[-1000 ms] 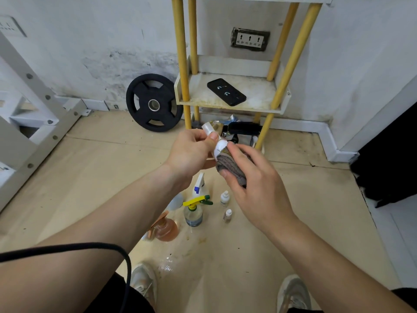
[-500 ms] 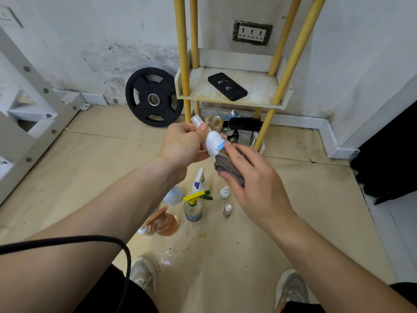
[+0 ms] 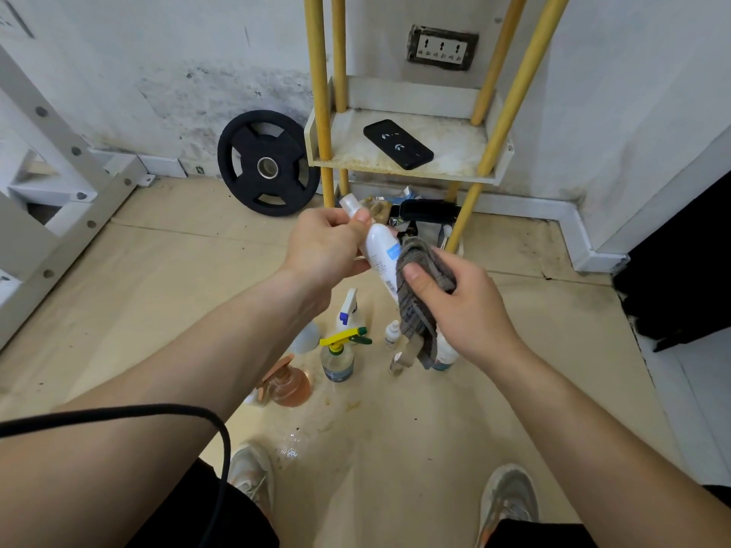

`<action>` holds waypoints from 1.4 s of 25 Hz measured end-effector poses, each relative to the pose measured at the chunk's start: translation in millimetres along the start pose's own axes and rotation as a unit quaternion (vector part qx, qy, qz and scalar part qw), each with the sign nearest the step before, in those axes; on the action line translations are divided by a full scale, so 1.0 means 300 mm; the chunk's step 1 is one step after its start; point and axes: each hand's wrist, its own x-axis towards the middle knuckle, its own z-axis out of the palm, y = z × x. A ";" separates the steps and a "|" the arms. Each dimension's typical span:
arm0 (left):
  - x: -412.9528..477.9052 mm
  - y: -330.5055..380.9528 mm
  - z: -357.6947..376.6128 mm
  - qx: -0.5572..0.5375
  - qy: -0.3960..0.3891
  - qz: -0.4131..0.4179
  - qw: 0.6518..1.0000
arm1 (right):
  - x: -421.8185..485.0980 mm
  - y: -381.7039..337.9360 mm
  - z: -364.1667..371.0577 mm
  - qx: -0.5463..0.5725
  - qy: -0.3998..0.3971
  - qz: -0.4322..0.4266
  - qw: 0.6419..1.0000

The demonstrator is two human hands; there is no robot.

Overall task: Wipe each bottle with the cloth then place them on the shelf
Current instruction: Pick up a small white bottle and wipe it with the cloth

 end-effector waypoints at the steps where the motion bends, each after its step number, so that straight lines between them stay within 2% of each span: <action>1: 0.005 0.000 -0.005 -0.013 0.004 -0.010 1.000 | -0.006 0.011 0.003 -0.066 -0.001 -0.033 0.997; 3: 0.006 -0.008 -0.005 -0.036 0.008 -0.037 0.999 | -0.012 0.023 0.012 -0.168 0.007 -0.088 0.982; 6: -0.003 -0.016 0.002 -0.073 0.005 -0.068 0.995 | -0.012 0.017 0.010 -0.148 0.026 -0.091 0.985; 8: -0.008 -0.009 -0.003 -0.092 -0.008 -0.072 0.993 | -0.006 0.006 0.000 -0.046 0.022 -0.028 0.998; 10: -0.006 -0.004 -0.014 -0.075 -0.026 -0.065 0.995 | 0.003 -0.001 -0.009 0.078 0.008 0.028 0.997; 12: 0.000 -0.001 -0.027 -0.044 -0.062 -0.047 0.996 | 0.007 -0.004 -0.011 0.198 -0.017 0.068 0.978; 14: 0.002 0.007 -0.041 -0.040 -0.118 -0.025 0.992 | 0.010 -0.001 -0.008 0.310 -0.044 0.106 0.944; 16: 0.008 0.013 -0.059 -0.068 -0.175 -0.014 0.982 | 0.014 0.001 -0.007 0.374 -0.061 0.127 0.917; 18: 0.014 0.015 -0.075 -0.082 -0.200 0.002 0.976 | 0.019 0.009 -0.009 0.398 -0.071 0.134 0.905; 20: 0.018 0.011 -0.080 -0.070 -0.183 0.023 0.980 | 0.024 0.017 -0.009 0.387 -0.082 0.120 0.911; 24: 0.017 -0.002 -0.070 -0.055 -0.113 0.037 0.991 | 0.027 0.017 0.013 0.296 -0.087 0.028 0.951; 25: 0.016 -0.005 -0.065 -0.055 -0.098 0.035 0.993 | 0.022 0.012 0.016 0.237 -0.078 -0.004 0.968; 27: 0.013 -0.011 -0.051 -0.055 -0.077 0.029 0.995 | 0.010 0.006 0.018 0.036 -0.047 -0.067 0.996; 29: 0.000 -0.026 -0.028 -0.041 -0.075 0.026 0.996 | -0.004 -0.004 0.019 -0.117 -0.026 -0.107 0.987; 32: -0.030 -0.050 0.013 -0.023 -0.109 0.022 0.994 | -0.002 -0.021 0.010 -0.142 0.011 -0.121 0.982; 35: -0.042 -0.048 0.038 -0.029 -0.113 0.023 0.993 | 0.022 -0.026 -0.007 -0.051 0.026 -0.070 0.996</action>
